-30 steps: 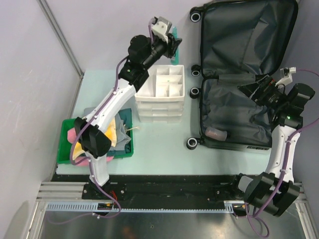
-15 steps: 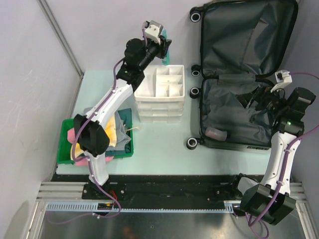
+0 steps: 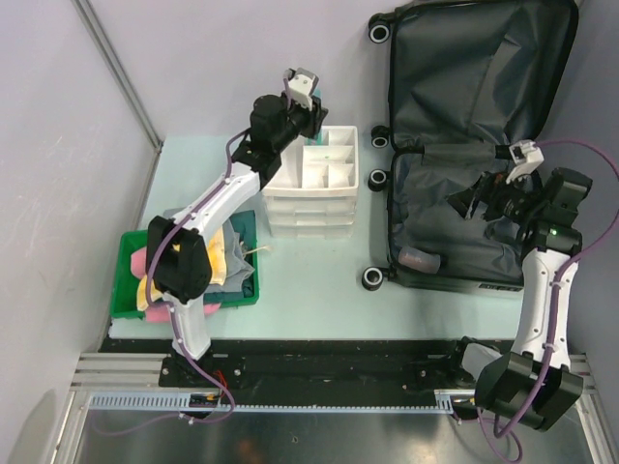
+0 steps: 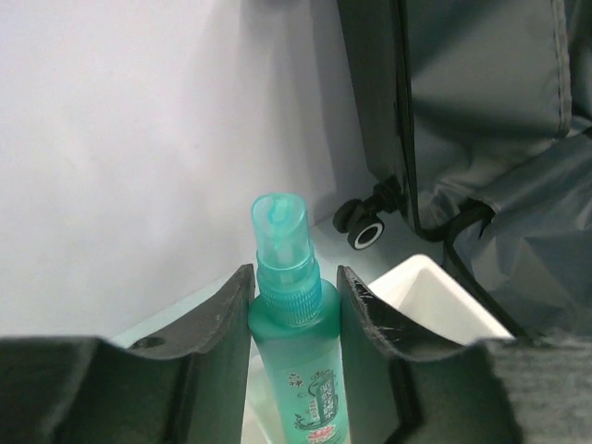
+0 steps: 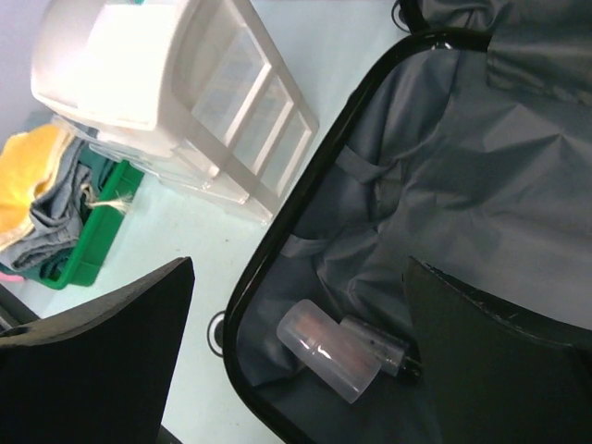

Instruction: Open, take out, and arrange the luggage

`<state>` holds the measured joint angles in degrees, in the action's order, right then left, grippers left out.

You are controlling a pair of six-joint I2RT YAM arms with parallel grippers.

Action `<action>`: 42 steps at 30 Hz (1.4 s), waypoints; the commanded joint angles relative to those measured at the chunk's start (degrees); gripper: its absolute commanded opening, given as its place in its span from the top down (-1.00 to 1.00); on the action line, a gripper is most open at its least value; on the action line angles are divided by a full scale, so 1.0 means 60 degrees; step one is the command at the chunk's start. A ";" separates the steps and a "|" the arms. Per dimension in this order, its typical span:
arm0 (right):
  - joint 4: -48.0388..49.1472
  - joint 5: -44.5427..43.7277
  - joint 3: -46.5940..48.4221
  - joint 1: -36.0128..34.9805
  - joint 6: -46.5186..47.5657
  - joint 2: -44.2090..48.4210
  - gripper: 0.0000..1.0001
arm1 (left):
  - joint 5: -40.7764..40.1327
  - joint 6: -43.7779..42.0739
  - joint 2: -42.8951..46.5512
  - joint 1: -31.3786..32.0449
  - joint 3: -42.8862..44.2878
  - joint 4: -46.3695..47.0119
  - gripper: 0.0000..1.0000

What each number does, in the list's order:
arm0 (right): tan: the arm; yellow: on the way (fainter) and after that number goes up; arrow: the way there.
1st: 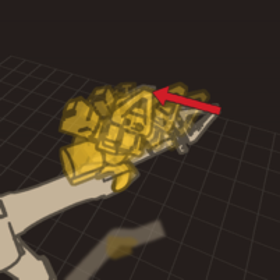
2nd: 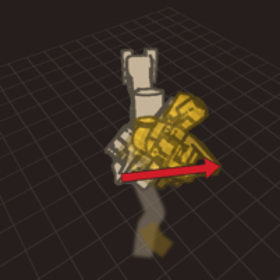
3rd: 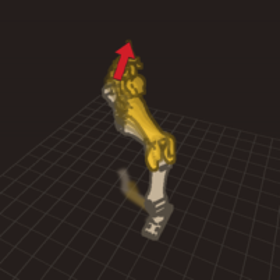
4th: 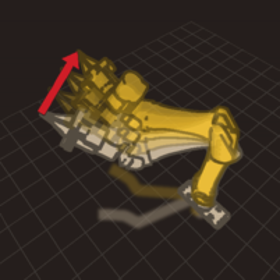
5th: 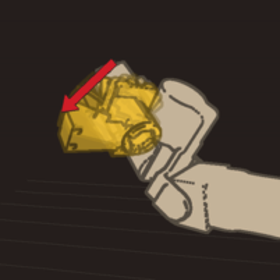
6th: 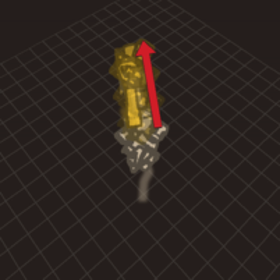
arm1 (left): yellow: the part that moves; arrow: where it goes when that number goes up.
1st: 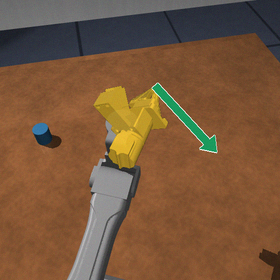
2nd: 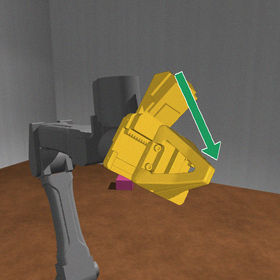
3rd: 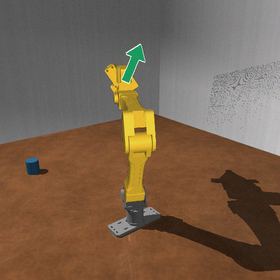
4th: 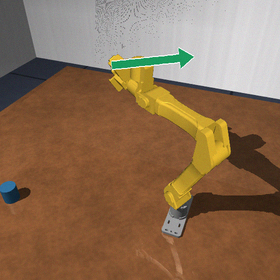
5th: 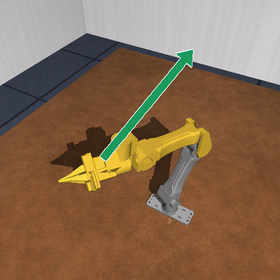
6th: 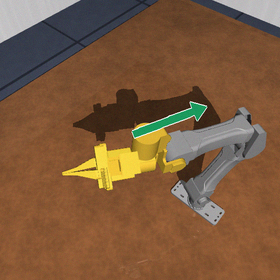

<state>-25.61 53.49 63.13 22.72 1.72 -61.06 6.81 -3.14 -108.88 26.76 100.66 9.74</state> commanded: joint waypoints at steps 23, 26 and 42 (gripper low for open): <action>-0.5472 -0.4638 0.2046 -0.3683 0.6715 -0.3782 -0.82 | 0.1502 0.0361 0.5284 -0.0183 -0.2229 -0.1081 -1.00; -0.6058 -0.4580 0.2031 -0.3757 0.7257 -0.4441 -0.72 | 0.1516 0.0464 0.5812 -0.0183 -0.2830 -0.1096 -0.99; -0.5475 -0.4740 0.1226 -0.4608 0.8195 -0.6318 -0.58 | 0.1531 0.1035 0.6428 -0.0183 -0.3886 -0.1096 -0.99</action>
<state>-61.43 27.11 71.33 -5.98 48.77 -97.14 15.42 -1.02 -72.34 25.96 77.76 2.15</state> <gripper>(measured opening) 0.824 0.996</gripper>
